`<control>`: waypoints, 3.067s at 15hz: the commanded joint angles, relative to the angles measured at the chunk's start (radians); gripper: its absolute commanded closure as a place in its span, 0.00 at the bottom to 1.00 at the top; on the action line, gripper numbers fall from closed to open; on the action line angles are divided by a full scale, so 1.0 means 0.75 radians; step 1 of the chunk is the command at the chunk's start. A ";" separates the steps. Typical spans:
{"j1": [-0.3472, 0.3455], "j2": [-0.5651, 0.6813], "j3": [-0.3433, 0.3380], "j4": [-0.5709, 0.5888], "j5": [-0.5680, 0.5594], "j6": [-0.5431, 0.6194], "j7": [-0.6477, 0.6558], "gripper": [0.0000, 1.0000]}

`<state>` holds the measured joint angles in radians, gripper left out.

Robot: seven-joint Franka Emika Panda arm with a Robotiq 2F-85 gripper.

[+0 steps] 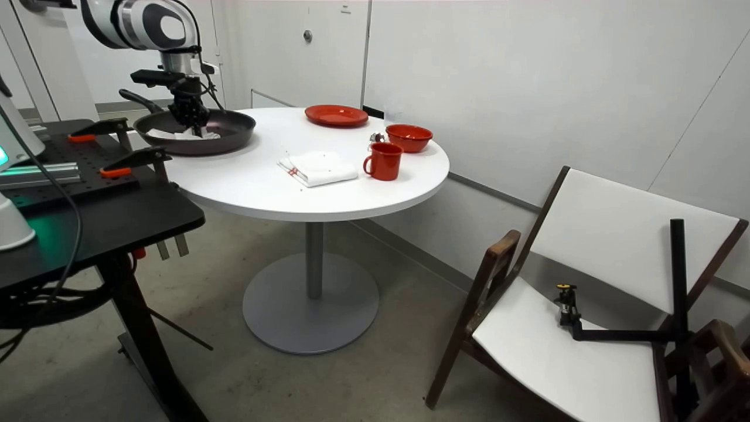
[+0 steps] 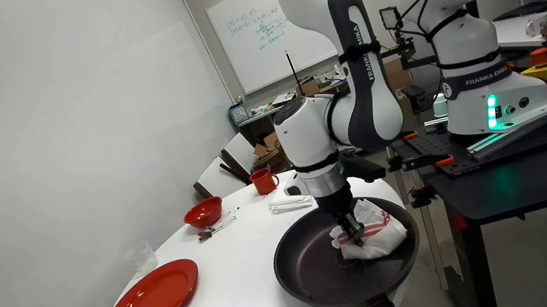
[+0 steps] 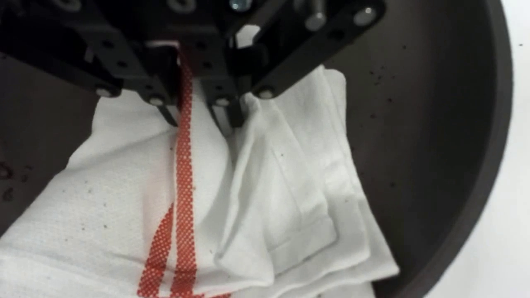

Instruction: Pick up the white and red towel on the left and use it to wipe the black pan

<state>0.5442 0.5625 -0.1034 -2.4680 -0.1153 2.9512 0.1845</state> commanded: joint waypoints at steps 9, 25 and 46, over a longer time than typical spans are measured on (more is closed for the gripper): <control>0.321 0.173 -0.330 0.074 -0.143 0.026 0.198 0.95; 0.328 0.299 -0.394 0.359 -0.243 0.102 -0.004 0.95; 0.475 0.179 -0.228 -0.166 0.289 0.612 -0.046 0.95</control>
<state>0.9046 0.6724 -0.3404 -2.5362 0.0118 3.3725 0.1672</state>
